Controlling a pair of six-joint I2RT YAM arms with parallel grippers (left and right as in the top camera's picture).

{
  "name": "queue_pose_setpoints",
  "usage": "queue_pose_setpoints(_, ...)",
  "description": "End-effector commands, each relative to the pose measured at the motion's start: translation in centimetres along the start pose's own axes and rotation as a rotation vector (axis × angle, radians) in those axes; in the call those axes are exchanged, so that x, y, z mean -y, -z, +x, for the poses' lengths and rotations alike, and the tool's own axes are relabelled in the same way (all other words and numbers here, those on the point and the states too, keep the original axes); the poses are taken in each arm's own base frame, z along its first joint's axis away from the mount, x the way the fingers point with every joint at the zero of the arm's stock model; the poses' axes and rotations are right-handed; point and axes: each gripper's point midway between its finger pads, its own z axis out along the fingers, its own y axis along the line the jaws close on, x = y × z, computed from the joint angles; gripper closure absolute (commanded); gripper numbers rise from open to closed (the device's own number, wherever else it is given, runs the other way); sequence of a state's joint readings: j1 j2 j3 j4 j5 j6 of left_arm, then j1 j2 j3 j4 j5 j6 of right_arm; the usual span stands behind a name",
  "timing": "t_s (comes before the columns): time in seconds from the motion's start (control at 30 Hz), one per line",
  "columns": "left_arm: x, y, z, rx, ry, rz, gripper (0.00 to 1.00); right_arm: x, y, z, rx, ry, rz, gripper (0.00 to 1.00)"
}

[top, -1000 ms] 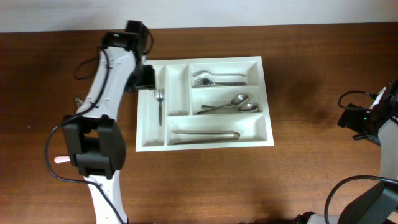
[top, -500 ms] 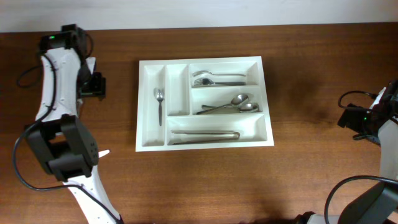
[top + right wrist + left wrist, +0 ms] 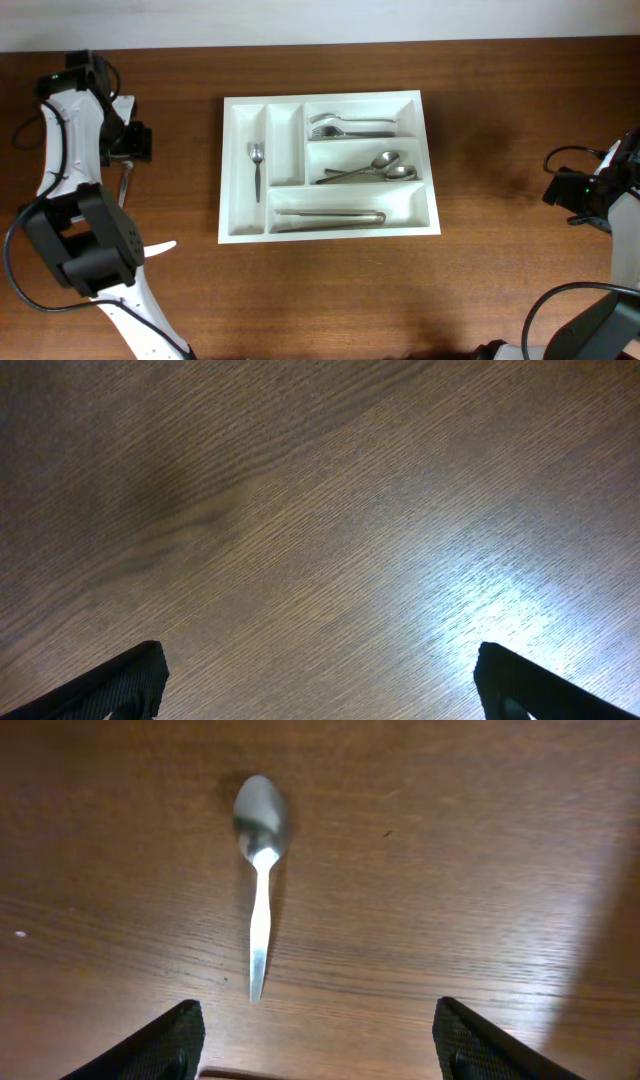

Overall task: Pack container
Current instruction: 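Release the spoon and move the left gripper over the last spoon, then lower the left gripper and grasp the last silver spoon's handle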

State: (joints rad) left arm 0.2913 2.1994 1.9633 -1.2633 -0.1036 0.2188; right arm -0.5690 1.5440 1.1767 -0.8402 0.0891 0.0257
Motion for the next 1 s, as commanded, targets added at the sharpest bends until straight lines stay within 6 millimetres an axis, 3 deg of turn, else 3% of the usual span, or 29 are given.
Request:
queue_pose_setpoints(0.0,-0.6,-1.4,1.2,-0.031,-0.005,0.025,0.25,0.2,-0.3,0.2,-0.009,-0.005,0.003,0.01)
queue_pose_setpoints(0.5,0.1,-6.0,3.4,-0.088,-0.030,0.060,0.23,0.2,-0.3,0.2,-0.009,-0.005,0.003,0.01)
queue_pose_setpoints(0.97,-0.5,-6.7,2.1,-0.024,-0.063,0.042,0.23,0.2,-0.3,0.2,-0.009,-0.005,0.003,0.01)
